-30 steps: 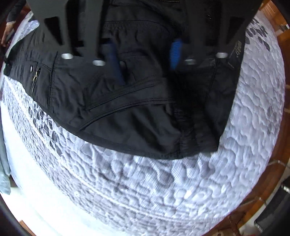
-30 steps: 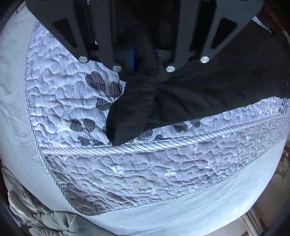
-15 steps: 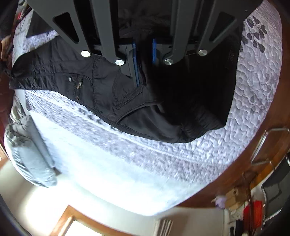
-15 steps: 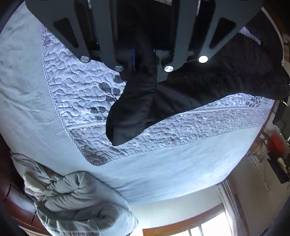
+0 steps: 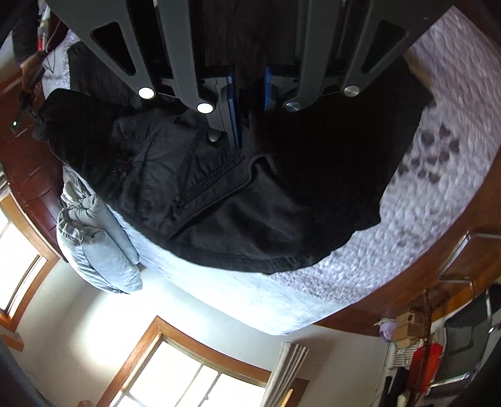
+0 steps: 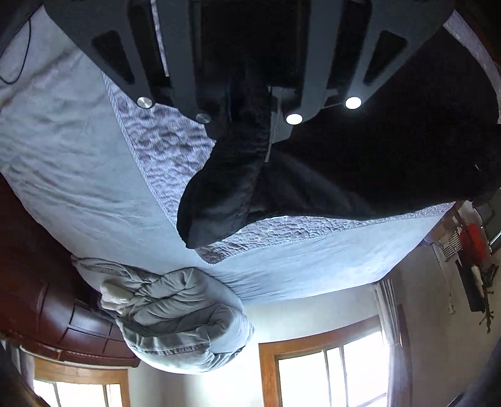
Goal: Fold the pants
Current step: 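Close the left tool on the waistband while the right tool grips the hem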
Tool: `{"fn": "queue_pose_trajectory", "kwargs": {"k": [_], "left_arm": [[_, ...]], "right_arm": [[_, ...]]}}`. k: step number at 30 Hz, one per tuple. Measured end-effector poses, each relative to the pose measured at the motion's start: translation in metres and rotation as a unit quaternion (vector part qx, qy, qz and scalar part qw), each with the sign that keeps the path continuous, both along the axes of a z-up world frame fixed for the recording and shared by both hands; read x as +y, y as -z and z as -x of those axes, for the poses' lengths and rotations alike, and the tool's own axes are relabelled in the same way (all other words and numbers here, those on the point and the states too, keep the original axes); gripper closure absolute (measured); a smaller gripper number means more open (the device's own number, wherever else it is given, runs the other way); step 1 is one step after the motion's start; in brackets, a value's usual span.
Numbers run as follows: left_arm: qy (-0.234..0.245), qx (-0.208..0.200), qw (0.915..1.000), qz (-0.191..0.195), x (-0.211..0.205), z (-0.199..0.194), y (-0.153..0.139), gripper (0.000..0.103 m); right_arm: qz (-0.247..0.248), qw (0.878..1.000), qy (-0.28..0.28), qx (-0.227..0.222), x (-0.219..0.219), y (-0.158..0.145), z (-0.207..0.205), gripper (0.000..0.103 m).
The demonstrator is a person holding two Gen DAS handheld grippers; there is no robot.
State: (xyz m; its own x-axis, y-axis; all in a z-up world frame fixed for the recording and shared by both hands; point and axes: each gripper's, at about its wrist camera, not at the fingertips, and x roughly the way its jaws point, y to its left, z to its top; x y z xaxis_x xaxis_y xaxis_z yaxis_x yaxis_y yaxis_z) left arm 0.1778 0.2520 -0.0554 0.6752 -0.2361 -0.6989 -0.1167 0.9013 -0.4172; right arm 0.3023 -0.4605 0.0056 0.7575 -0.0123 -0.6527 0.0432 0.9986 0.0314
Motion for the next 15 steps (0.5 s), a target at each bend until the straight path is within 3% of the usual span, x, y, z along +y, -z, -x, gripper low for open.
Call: {"fn": "queue_pose_trajectory", "kwargs": {"k": [3, 7, 8, 9, 10, 11, 12, 15], "left_arm": [[-0.014, 0.010, 0.9996, 0.024, 0.016, 0.028, 0.027, 0.084], [-0.028, 0.040, 0.9984, 0.027, 0.027, 0.052, 0.059, 0.081], [-0.033, 0.052, 0.9975, 0.033, 0.029, 0.059, 0.066, 0.075], [-0.036, 0.063, 0.9964, 0.043, 0.029, 0.064, 0.071, 0.058], [-0.036, 0.068, 0.9957, 0.050, 0.027, 0.068, 0.072, 0.049], [-0.041, 0.075, 0.9946, 0.058, 0.025, 0.075, 0.074, 0.026], [-0.045, 0.080, 0.9936, 0.066, 0.026, 0.080, 0.074, 0.015], [-0.046, 0.086, 0.9884, 0.117, 0.024, 0.098, 0.072, 0.006]], "right_arm": [[-0.016, 1.000, 0.021, 0.016, -0.007, 0.021, 0.038, 0.088], [-0.022, 0.997, 0.052, 0.057, -0.007, 0.060, 0.075, 0.084], [-0.018, 0.996, 0.056, 0.068, -0.004, 0.069, 0.082, 0.083], [-0.016, 0.995, 0.061, 0.073, -0.002, 0.073, 0.087, 0.079], [-0.020, 0.994, 0.072, 0.075, -0.001, 0.077, 0.093, 0.075], [-0.023, 0.994, 0.081, 0.075, -0.001, 0.077, 0.098, 0.070], [-0.024, 0.993, 0.091, 0.076, -0.002, 0.077, 0.102, 0.057], [-0.039, 0.991, 0.101, 0.078, -0.004, 0.074, 0.118, 0.037]]}}
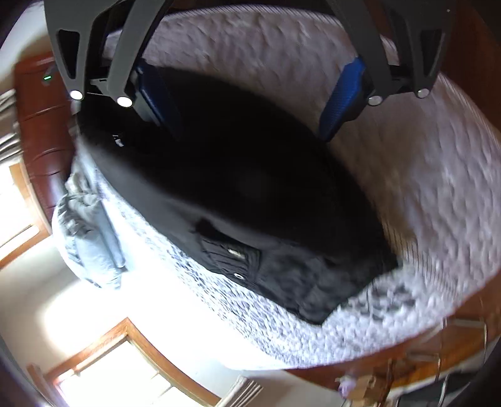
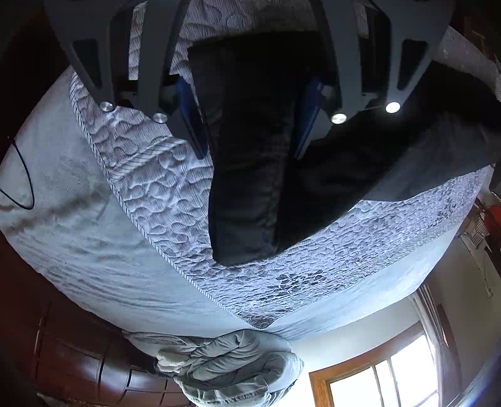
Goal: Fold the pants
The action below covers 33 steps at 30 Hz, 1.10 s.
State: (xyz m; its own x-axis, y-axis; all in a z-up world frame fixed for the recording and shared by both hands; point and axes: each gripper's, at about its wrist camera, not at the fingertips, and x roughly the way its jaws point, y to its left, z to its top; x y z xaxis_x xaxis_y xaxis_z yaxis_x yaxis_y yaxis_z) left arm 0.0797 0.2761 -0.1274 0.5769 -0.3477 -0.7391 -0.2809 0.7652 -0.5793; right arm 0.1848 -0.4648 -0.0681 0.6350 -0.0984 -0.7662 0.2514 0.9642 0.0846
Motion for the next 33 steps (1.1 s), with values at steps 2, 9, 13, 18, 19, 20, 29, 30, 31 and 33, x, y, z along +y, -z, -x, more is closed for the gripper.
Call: {"fn": "queue_pose_trajectory", "kwargs": {"k": [2, 9, 13, 18, 19, 20, 29, 30, 31, 33], "left_arm": [[-0.009, 0.003, 0.9987, 0.051, 0.001, 0.011, 0.002, 0.006], [-0.016, -0.059, 0.9777, 0.201, -0.009, 0.025, 0.006, 0.004], [-0.064, -0.034, 0.9848, 0.158, 0.001, 0.010, 0.017, 0.004], [-0.090, -0.002, 0.9875, 0.129, 0.017, -0.022, 0.031, 0.051], [-0.093, -0.001, 0.9877, 0.126, 0.018, -0.025, 0.028, 0.055], [-0.095, -0.001, 0.9884, 0.118, 0.018, -0.030, 0.024, 0.062], [-0.076, -0.087, 0.9930, 0.024, 0.012, -0.043, -0.045, 0.086], [-0.082, -0.081, 0.9932, 0.018, 0.016, -0.043, -0.042, 0.086], [-0.085, -0.068, 0.9939, 0.012, 0.021, -0.044, -0.035, 0.086], [-0.083, -0.036, 0.9959, 0.000, 0.028, -0.045, -0.010, 0.086]], "right_arm": [[-0.004, 1.000, 0.004, 0.005, 0.001, -0.003, 0.013, 0.032], [-0.039, 0.999, 0.006, 0.015, 0.009, -0.008, 0.052, 0.027], [-0.048, 0.999, 0.013, 0.012, 0.013, -0.012, 0.061, 0.028], [-0.073, 0.997, 0.029, 0.000, 0.009, -0.021, 0.077, 0.028], [-0.077, 0.997, 0.031, -0.004, 0.009, -0.023, 0.080, 0.028], [-0.085, 0.996, 0.035, -0.010, 0.008, -0.027, 0.086, 0.027], [-0.284, 0.956, 0.054, -0.045, 0.008, -0.030, 0.109, 0.024], [-0.307, 0.949, 0.055, -0.048, 0.011, -0.029, 0.110, 0.024], [-0.325, 0.943, 0.054, -0.047, 0.015, -0.028, 0.108, 0.024], [-0.349, 0.935, 0.040, -0.044, 0.031, -0.030, 0.102, 0.024]]}}
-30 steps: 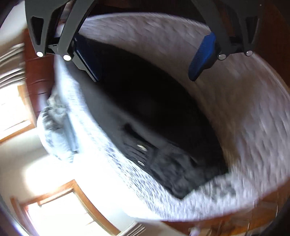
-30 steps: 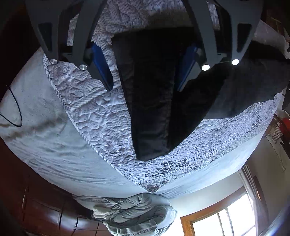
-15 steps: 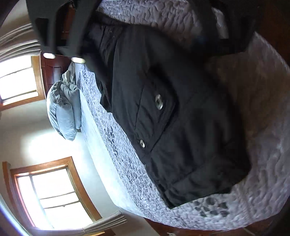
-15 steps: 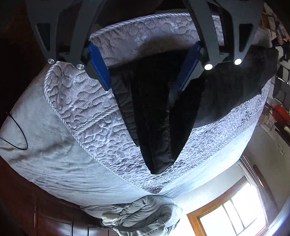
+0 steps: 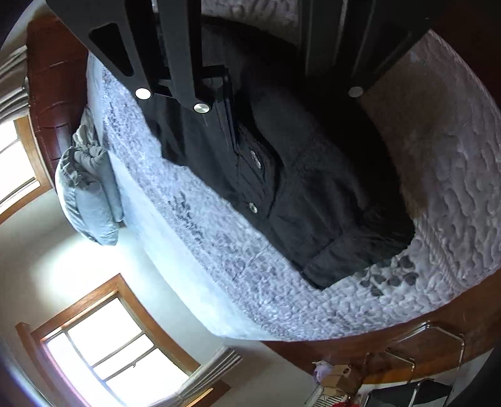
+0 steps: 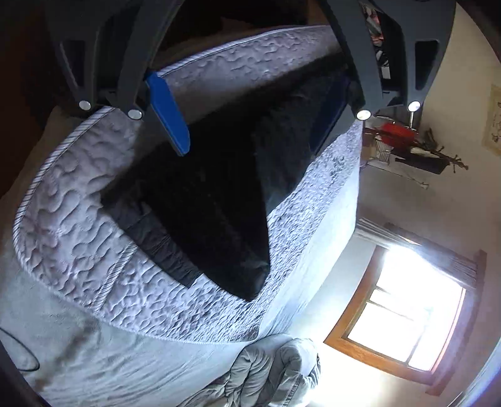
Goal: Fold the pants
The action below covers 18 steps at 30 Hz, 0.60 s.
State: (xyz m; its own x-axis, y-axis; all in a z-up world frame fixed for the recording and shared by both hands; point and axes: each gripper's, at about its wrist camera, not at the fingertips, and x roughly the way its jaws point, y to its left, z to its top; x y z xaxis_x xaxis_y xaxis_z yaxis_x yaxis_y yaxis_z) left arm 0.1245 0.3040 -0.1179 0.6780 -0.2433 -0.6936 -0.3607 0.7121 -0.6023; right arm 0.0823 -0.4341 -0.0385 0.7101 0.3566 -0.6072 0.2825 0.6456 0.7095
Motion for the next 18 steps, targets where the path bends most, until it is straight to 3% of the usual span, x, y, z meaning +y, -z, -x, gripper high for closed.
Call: {"fn": "queue_pose_trajectory", "kwargs": {"k": [4, 6, 9, 10, 12, 13, 14, 15, 16, 18], "left_arm": [[-0.005, 0.016, 0.9999, 0.000, -0.010, 0.009, 0.017, 0.079], [-0.015, 0.010, 0.9997, 0.019, -0.015, 0.014, 0.018, 0.056], [-0.010, 0.001, 0.9998, 0.019, -0.025, 0.027, 0.011, 0.037], [-0.004, -0.001, 0.9999, 0.013, -0.029, 0.030, 0.008, 0.033], [0.008, 0.007, 0.9999, -0.004, -0.042, 0.035, 0.001, 0.014], [0.013, 0.004, 0.9999, -0.003, -0.046, 0.037, -0.001, 0.013], [0.020, 0.000, 0.9998, 0.003, -0.052, 0.040, -0.004, 0.010], [0.021, 0.001, 0.9997, 0.010, -0.055, 0.041, -0.005, 0.004], [0.021, 0.010, 0.9995, 0.023, -0.059, 0.043, -0.003, 0.004], [0.026, 0.019, 0.9984, 0.047, -0.062, 0.043, 0.003, 0.004]], "right_arm": [[0.037, 0.999, -0.013, 0.032, 0.036, -0.009, -0.020, 0.021], [0.055, 0.997, 0.014, 0.048, 0.042, -0.009, -0.032, 0.020], [0.054, 0.995, 0.037, 0.071, 0.040, -0.003, -0.058, 0.020], [0.060, 0.993, 0.045, 0.090, 0.040, 0.001, -0.071, 0.020], [0.076, 0.985, 0.079, 0.133, 0.035, 0.012, -0.087, 0.020], [0.078, 0.979, 0.096, 0.162, 0.032, 0.020, -0.096, 0.022], [0.078, 0.975, 0.105, 0.181, 0.030, 0.028, -0.102, 0.026], [0.077, 0.970, 0.112, 0.202, 0.028, 0.035, -0.108, 0.045], [0.064, 0.968, 0.119, 0.213, 0.025, 0.044, -0.113, 0.073], [0.049, 0.967, 0.112, 0.225, 0.023, 0.054, -0.122, 0.088]]}}
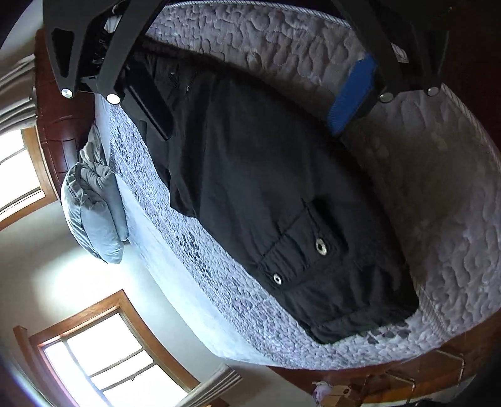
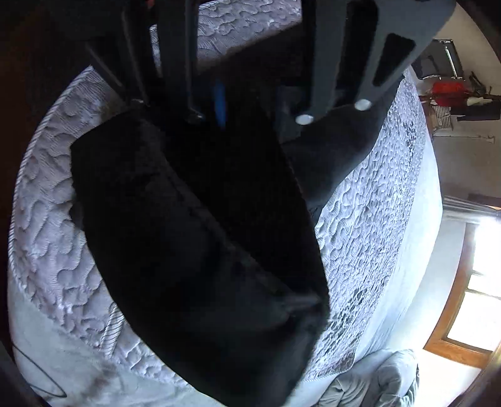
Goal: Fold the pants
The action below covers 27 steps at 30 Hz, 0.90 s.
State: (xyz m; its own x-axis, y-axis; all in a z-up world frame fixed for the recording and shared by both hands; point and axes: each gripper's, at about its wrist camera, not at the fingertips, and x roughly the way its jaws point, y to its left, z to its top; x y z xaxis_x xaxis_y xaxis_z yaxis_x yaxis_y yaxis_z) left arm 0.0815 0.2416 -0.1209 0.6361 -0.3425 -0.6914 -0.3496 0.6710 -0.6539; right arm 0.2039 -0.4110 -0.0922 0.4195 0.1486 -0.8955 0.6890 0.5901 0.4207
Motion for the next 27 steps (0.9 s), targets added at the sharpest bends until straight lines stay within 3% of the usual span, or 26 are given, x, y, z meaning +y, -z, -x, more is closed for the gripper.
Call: {"fn": "queue_pose_trajectory", "kwargs": {"k": [1, 3, 5, 6, 9, 11, 12, 14, 16, 18, 21, 23, 25, 27], "left_arm": [[0.001, 0.008, 0.9999, 0.012, -0.002, -0.001, 0.005, 0.004], [-0.005, 0.025, 0.9995, 0.017, -0.002, -0.004, 0.014, 0.004], [-0.006, 0.028, 0.9992, 0.028, -0.002, -0.009, 0.023, 0.004], [-0.007, 0.027, 0.9992, 0.031, -0.003, -0.011, 0.025, 0.004], [-0.016, 0.031, 0.9990, 0.029, -0.003, -0.016, 0.031, 0.004], [-0.020, 0.030, 0.9989, 0.031, -0.003, -0.017, 0.033, 0.004], [-0.020, 0.029, 0.9989, 0.031, -0.003, -0.017, 0.033, 0.004], [-0.018, 0.034, 0.9990, 0.024, -0.002, -0.019, 0.033, 0.004], [-0.014, 0.038, 0.9990, 0.017, -0.002, -0.021, 0.032, 0.004], [-0.016, 0.045, 0.9988, 0.009, -0.001, -0.023, 0.032, 0.004], [-0.025, 0.057, 0.9980, 0.009, 0.003, -0.028, 0.033, 0.004], [-0.031, 0.060, 0.9976, 0.013, 0.007, -0.030, 0.035, 0.004], [-0.036, 0.063, 0.9973, 0.014, 0.011, -0.033, 0.039, 0.004], [-0.039, 0.067, 0.9969, 0.017, 0.014, -0.035, 0.044, 0.005]], "right_arm": [[0.007, 1.000, 0.001, 0.001, 0.000, -0.001, -0.002, 0.097], [0.012, 0.999, -0.015, -0.026, 0.004, -0.013, -0.009, 0.098], [0.013, 0.994, -0.052, -0.096, 0.015, -0.044, -0.013, 0.099], [0.006, 0.986, -0.074, -0.152, 0.019, -0.063, -0.013, 0.100], [-0.021, 0.934, -0.146, -0.326, 0.029, -0.113, 0.005, 0.100], [-0.028, 0.907, -0.159, -0.389, 0.026, -0.121, 0.027, 0.100], [-0.023, 0.904, -0.164, -0.393, 0.022, -0.114, 0.037, 0.100], [-0.008, 0.930, -0.149, -0.337, 0.010, -0.082, 0.049, 0.099], [-0.030, 0.965, -0.115, -0.233, -0.010, -0.023, 0.059, 0.095], [-0.069, 0.980, -0.091, -0.164, -0.024, 0.026, 0.071, 0.091], [-0.080, 0.986, -0.047, -0.140, -0.044, 0.061, 0.093, 0.070], [-0.088, 0.982, -0.031, -0.162, -0.054, 0.061, 0.102, 0.059], [-0.073, 0.983, -0.026, -0.169, -0.064, 0.053, 0.106, 0.039], [-0.066, 0.984, -0.026, -0.166, -0.068, 0.051, 0.102, 0.039]]}}
